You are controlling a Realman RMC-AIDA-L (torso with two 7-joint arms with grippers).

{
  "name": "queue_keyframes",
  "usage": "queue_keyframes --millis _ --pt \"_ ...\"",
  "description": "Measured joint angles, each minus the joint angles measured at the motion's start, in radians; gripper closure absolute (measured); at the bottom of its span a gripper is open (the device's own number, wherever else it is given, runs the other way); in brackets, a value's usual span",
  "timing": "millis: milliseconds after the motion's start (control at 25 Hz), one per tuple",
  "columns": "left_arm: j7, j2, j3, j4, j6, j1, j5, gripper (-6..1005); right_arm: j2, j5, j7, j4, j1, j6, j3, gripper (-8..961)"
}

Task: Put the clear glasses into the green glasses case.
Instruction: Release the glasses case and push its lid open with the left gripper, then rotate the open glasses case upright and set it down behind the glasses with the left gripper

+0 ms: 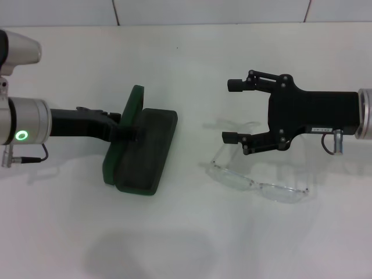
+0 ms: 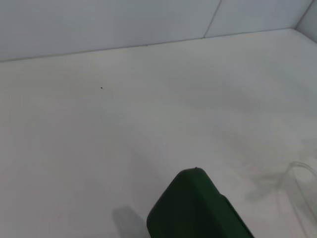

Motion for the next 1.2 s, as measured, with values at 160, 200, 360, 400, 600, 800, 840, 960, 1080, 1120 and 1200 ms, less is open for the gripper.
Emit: queue_keyframes --millis 160,200,360,400,600,800,840,960,1080,1120,1200 --pt "0.008 0.003 -0.003 0.0 -0.009 0.0 0.0 162 0.0 0.0 0.0 0.0 0.0 0.0 0.0 74" --pt "0.012 0.004 -0.004 0.0 -0.01 -0.001 0.0 164 0.0 0.0 0.0 0.0 0.0 0.0 0.0 75" --pt "0.077 0.006 -0.007 -0.002 -0.026 0.001 0.0 233 0.002 0.0 -0.002 0.0 0.0 0.0 0.0 76" --pt "0.091 0.005 -0.008 -0.002 -0.033 0.002 0.0 297 0.002 0.0 -0.002 0.0 0.0 0.0 0.0 76" --pt "0.146 0.008 -0.009 -0.004 -0.059 -0.001 0.0 550 0.003 0.0 -0.003 0.0 0.0 0.0 0.0 78" --pt "0.196 0.009 -0.009 0.0 -0.075 -0.011 -0.001 736 0.004 0.0 -0.004 0.0 -0.009 -0.001 0.005 79" --pt "0.21 0.009 -0.009 0.0 -0.076 -0.016 -0.001 770 0.003 0.0 -0.005 -0.001 -0.013 -0.004 0.008 80" --pt "0.274 0.011 -0.009 0.002 -0.081 -0.033 -0.002 801 0.004 0.0 -0.006 -0.004 -0.019 -0.008 0.01 81" --pt "0.386 0.011 -0.009 -0.003 -0.088 -0.055 -0.01 795 0.003 -0.013 -0.006 -0.005 -0.023 -0.008 0.011 82" --pt "0.424 0.01 -0.009 -0.007 -0.089 -0.064 -0.012 793 0.002 -0.026 -0.005 -0.006 -0.023 -0.009 0.011 82" --pt "0.5 0.007 -0.006 -0.017 -0.088 -0.083 -0.012 789 0.003 -0.063 0.0 -0.011 -0.023 -0.021 0.011 83"
